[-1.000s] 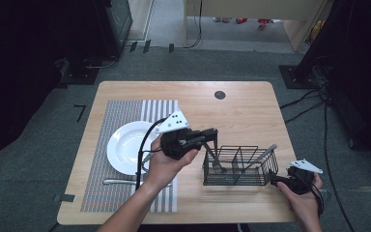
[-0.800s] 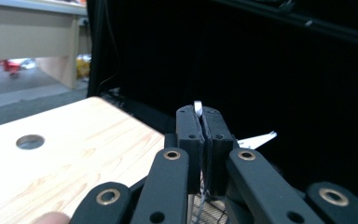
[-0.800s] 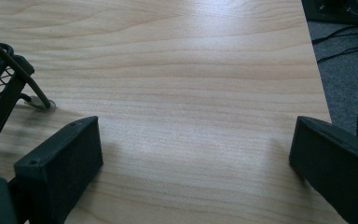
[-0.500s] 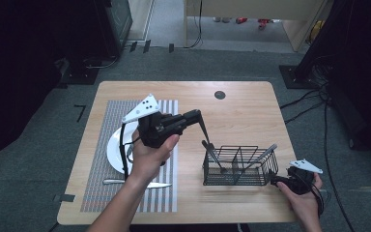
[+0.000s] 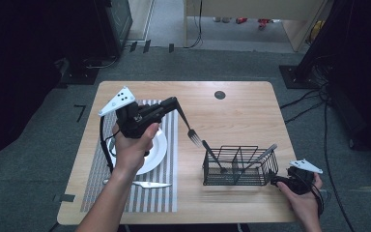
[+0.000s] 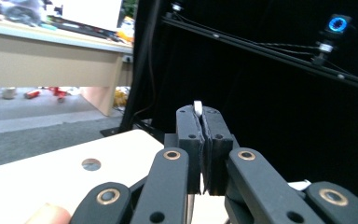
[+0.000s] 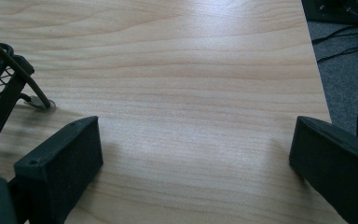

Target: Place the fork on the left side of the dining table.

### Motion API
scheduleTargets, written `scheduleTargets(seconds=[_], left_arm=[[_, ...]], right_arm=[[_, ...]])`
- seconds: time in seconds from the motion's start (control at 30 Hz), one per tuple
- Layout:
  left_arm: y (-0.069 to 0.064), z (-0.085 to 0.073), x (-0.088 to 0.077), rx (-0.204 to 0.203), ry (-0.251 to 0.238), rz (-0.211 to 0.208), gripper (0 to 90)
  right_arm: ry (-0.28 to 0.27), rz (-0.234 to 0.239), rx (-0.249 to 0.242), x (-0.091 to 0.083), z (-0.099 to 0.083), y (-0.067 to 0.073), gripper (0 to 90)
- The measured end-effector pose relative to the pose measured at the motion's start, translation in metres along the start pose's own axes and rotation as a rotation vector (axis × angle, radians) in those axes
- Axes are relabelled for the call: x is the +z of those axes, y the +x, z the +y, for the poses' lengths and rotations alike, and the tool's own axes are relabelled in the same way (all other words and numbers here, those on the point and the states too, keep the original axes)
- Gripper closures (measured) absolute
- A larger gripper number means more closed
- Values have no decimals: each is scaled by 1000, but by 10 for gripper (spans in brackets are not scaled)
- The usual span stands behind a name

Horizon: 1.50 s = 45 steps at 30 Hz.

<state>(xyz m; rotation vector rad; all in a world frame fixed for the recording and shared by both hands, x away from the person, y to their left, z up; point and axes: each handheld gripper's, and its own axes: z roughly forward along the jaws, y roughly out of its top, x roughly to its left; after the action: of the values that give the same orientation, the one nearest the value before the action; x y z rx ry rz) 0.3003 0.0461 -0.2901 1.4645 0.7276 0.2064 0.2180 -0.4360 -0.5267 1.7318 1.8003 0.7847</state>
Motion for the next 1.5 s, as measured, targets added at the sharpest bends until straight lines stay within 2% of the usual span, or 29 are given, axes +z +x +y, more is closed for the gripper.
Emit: scheduleTargets(seconds=[0.2, 0.63, 0.73, 0.93, 1.1, 1.2, 1.33, 1.5], left_arm=[[26, -5, -4, -47, -32, 59, 891], [88, -26, -7, -135, -91, 232, 892], [102, -33, -7, -181, -108, 244, 892], [124, -48, -9, -224, -192, 273, 893], [141, -58, -9, -256, -207, 298, 892], [153, -68, -10, -318, -265, 309, 892], [168, -77, -8, -344, -245, 365, 891], [186, -91, -9, -426, -266, 406, 891]], right_arm=[[0, 0, 1, 0, 0, 0, 26], [0, -1, 2, 0, 0, 0, 26], [1, 0, 0, 0, 0, 0, 26], [1, 0, 1, 0, 0, 0, 26], [1, 0, 1, 0, 0, 0, 26], [1, 0, 1, 0, 0, 0, 26], [1, -1, 1, 0, 0, 0, 26], [1, -1, 1, 0, 0, 0, 26]])
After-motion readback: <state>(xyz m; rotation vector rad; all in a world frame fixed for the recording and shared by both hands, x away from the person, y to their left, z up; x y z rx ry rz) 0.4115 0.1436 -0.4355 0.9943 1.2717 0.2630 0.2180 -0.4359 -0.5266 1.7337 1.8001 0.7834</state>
